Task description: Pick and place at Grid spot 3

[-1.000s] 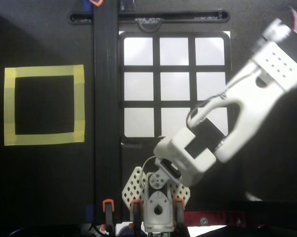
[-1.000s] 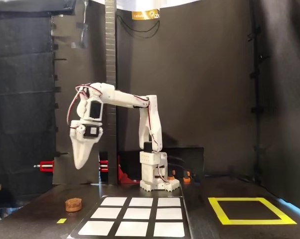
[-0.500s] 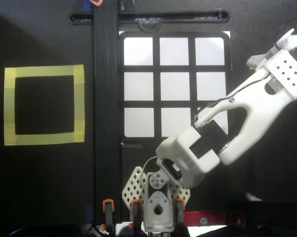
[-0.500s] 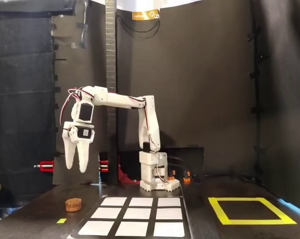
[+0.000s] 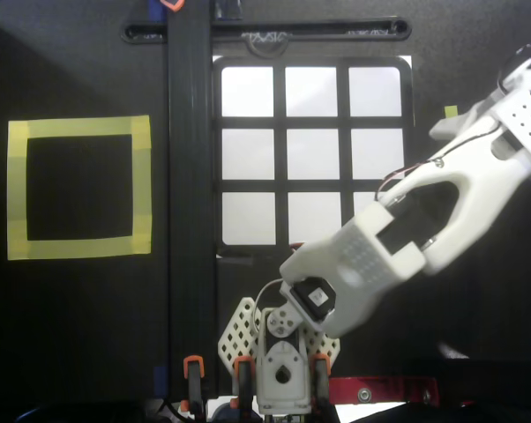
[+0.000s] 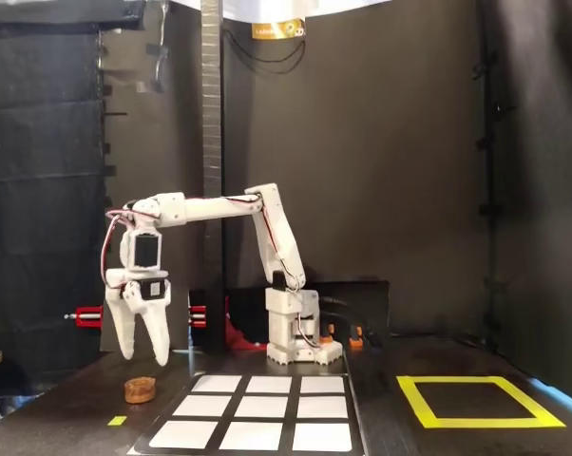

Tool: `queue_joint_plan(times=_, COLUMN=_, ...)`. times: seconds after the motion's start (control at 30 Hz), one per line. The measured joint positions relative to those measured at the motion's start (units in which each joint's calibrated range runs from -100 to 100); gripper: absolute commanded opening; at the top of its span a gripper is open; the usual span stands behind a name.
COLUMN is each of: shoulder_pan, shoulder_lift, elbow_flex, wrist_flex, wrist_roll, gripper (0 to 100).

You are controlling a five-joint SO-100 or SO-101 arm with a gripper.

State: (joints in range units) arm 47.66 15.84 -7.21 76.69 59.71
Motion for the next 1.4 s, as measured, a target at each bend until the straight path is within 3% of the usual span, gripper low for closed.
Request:
queue_joint_plan(times=0.47, shoulder_pan=1.9, shoulder_lift=11.1, elbow_flex=-0.4, wrist_flex=-4.3, wrist_roll=2.2, gripper=32)
queue_joint_plan(times=0.5, shoulder_pan=1.9, shoulder_lift=11.4, elbow_flex=-0.7, wrist_flex=-4.8, wrist_roll=2.2, gripper=31)
queue_joint_plan(times=0.63, shoulder_pan=1.9, shoulder_lift=11.8, elbow_flex=-1.2, wrist_flex=-5.3, wrist_roll=2.2, gripper=12)
queue_joint_plan(times=0.97, shoulder_pan=1.3, shoulder_lift=11.1, elbow_flex=-1.2, wrist_flex=-4.9, wrist_roll=2.2, gripper=12)
queue_joint_plan(times=1.4, shoulder_pan=-2.0, shoulder_lift=-12.6, elbow_flex=-1.0, wrist_flex=13.5, wrist_roll=1.4, gripper=12)
